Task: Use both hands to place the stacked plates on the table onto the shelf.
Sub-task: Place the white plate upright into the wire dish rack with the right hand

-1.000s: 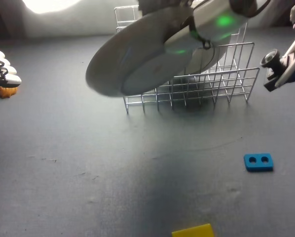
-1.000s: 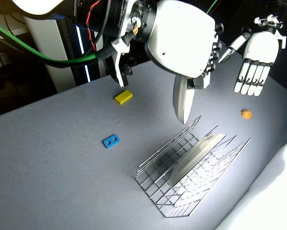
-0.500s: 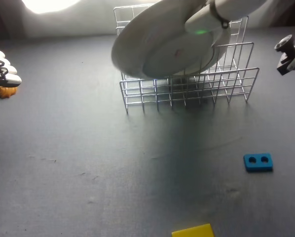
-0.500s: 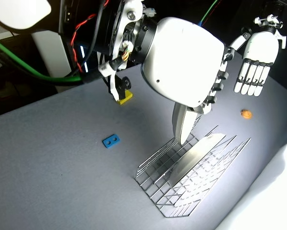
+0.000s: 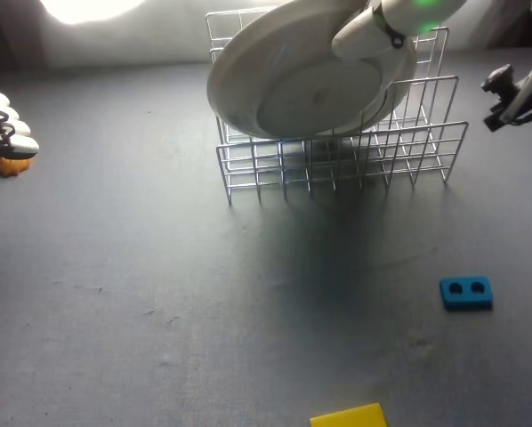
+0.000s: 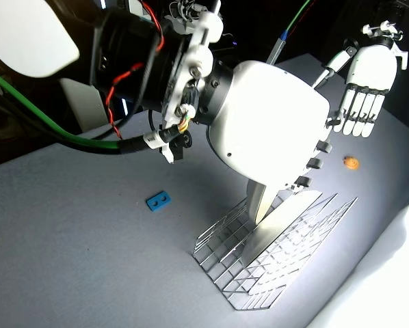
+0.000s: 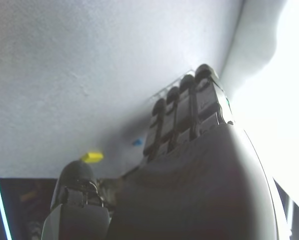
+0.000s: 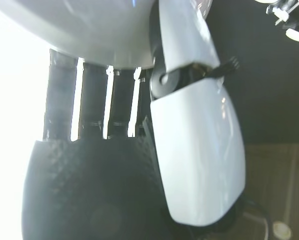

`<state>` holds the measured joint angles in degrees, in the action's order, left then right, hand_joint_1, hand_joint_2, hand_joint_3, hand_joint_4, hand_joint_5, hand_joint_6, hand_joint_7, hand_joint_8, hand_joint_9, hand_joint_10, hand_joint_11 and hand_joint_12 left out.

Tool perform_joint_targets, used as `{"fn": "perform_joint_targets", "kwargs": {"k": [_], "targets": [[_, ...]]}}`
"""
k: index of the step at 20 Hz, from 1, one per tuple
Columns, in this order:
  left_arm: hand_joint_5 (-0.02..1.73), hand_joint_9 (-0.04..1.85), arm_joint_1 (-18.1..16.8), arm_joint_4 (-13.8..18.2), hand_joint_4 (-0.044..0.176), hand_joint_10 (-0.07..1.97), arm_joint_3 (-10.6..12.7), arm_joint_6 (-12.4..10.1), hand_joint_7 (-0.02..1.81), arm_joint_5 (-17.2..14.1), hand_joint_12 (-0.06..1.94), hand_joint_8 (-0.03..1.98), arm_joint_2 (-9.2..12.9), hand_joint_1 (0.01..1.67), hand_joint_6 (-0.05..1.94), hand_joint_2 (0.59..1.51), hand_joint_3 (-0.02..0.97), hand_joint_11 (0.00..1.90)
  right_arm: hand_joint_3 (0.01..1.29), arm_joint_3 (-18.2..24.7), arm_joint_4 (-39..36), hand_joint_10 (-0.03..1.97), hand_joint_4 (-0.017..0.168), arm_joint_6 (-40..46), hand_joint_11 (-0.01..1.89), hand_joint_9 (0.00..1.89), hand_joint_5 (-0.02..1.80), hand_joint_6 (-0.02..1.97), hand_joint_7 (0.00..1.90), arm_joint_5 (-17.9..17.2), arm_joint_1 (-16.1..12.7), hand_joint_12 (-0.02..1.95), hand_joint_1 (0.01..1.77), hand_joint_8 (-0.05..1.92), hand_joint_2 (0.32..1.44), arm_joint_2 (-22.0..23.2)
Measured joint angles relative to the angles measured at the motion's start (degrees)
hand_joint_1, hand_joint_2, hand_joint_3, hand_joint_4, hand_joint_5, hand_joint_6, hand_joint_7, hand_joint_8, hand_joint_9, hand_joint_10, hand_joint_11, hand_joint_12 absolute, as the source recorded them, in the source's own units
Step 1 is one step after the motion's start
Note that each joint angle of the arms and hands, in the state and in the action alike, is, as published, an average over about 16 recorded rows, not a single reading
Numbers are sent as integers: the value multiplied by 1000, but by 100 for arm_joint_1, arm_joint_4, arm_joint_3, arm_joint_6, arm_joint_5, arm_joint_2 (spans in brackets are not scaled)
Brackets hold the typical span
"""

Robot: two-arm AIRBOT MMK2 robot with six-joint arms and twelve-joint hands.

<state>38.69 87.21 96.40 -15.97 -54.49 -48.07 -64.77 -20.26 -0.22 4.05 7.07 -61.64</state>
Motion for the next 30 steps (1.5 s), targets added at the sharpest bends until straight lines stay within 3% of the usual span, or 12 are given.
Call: {"fn": "perform_joint_targets", "kwargs": {"k": [10,22,27,30], "targets": [[22,16,-2,11,2,14,-4,0,21,-2,-10,20,-4,24,7,1155,16,14,15,-469,272,1006,-8,-17,902,1057,928,861,1062,85,294,1025,1379,836,990,-336],[18,16,-2,41,2,14,-6,0,21,-13,-10,20,-33,24,7,1154,16,14,15,-834,290,988,-8,-134,923,1067,929,860,1068,-62,646,1059,1377,828,991,-607],[17,16,-2,58,2,15,-8,0,21,-18,-10,20,-40,25,7,1154,16,14,15,-885,290,779,-8,-183,893,1066,928,856,1065,-112,726,1056,1346,739,997,-632],[17,16,-12,68,2,15,-17,0,21,-24,-9,20,-44,24,7,1155,16,14,15,-888,290,617,-7,-202,858,1072,928,720,1071,-142,741,1041,1308,586,1002,-623]]}}
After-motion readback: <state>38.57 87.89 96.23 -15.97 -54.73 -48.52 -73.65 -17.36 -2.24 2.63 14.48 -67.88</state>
